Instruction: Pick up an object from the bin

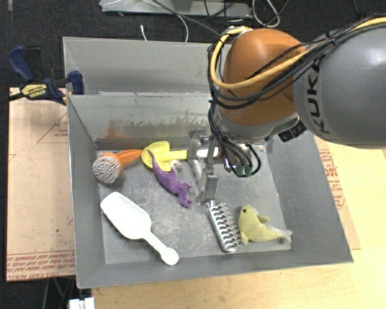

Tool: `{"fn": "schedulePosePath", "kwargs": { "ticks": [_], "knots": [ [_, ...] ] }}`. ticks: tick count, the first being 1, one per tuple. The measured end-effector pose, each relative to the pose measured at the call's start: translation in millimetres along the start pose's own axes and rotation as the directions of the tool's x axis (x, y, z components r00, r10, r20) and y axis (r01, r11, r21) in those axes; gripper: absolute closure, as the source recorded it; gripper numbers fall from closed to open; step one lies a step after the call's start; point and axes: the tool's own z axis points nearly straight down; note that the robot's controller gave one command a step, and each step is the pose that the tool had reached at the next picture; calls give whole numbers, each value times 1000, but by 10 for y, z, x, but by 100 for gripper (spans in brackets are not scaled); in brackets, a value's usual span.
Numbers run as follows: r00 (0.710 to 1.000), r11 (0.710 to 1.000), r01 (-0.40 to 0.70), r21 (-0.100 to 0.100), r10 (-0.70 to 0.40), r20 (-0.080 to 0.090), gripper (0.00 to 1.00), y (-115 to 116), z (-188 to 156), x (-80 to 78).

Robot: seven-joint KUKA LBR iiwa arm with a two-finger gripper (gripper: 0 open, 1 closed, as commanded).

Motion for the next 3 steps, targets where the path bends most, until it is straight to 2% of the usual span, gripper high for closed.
{"fn": "schedulePosePath", "kwargs": {
  "ticks": [1,2,3],
  "knots": [
    [1000,1000,0,0,0,0,100,0,0,0],
    [1000,1000,0,0,0,0,0,0,0,0],
    [1000,1000,0,0,0,0,0,0,0,0]
  ]
}}
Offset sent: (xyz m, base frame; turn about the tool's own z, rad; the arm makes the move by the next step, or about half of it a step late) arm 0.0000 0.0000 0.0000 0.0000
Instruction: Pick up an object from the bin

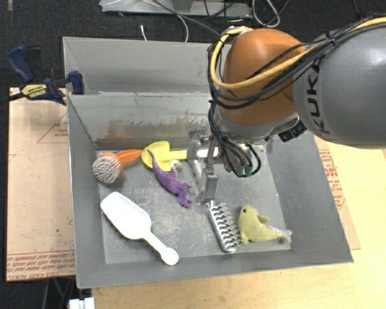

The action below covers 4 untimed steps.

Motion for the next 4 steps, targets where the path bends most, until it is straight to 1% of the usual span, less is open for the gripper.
{"fn": "schedulePosePath", "kwargs": {
  "ticks": [1,2,3,4],
  "knots": [
    [1000,1000,19,2,-19,0,0,100,-11,-67],
    [958,958,287,2,-287,13,0,176,-890,-218],
    [997,997,72,-1,-72,0,0,657,173,-185],
    [999,999,52,-1,-52,7,0,601,100,-482]
  ]
}}
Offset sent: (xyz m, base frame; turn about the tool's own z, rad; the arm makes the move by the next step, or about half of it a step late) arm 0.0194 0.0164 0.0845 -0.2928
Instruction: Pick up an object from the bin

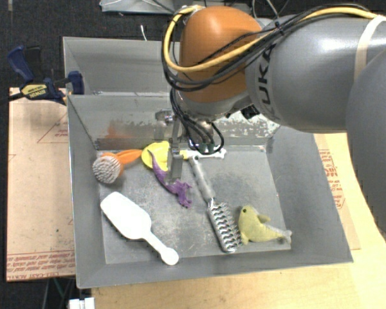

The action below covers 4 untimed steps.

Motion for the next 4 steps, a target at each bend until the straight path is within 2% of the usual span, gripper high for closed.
{"fn": "schedulePosePath", "kwargs": {
  "ticks": [1,2,3,4],
  "knots": [
    [999,999,40,-3,-40,-3,0,257,725,83],
    [999,999,36,-2,-36,3,0,140,-3,46],
    [992,992,128,-4,-128,-2,0,338,730,270],
    [995,995,104,-3,-104,4,0,306,120,104]
  ]
}}
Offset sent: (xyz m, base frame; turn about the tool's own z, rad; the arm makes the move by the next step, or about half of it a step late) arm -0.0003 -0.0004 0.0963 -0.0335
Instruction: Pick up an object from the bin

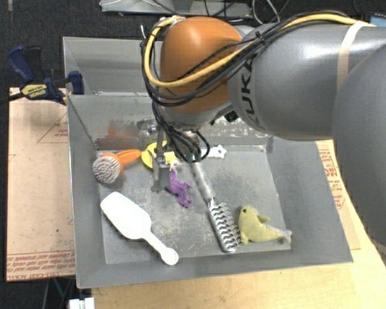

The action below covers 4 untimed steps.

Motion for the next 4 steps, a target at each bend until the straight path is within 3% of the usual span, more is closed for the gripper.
{"fn": "schedulePosePath", "kwargs": {
  "ticks": [1,2,3,4],
  "knots": [
    [1000,1000,30,-1,-30,-5,0,183,706,360],
    [996,996,-93,-3,93,7,0,-29,593,238],
    [997,997,-81,-5,81,17,0,37,715,367],
    [954,955,298,2,-298,20,0,79,719,756]
  ]
}}
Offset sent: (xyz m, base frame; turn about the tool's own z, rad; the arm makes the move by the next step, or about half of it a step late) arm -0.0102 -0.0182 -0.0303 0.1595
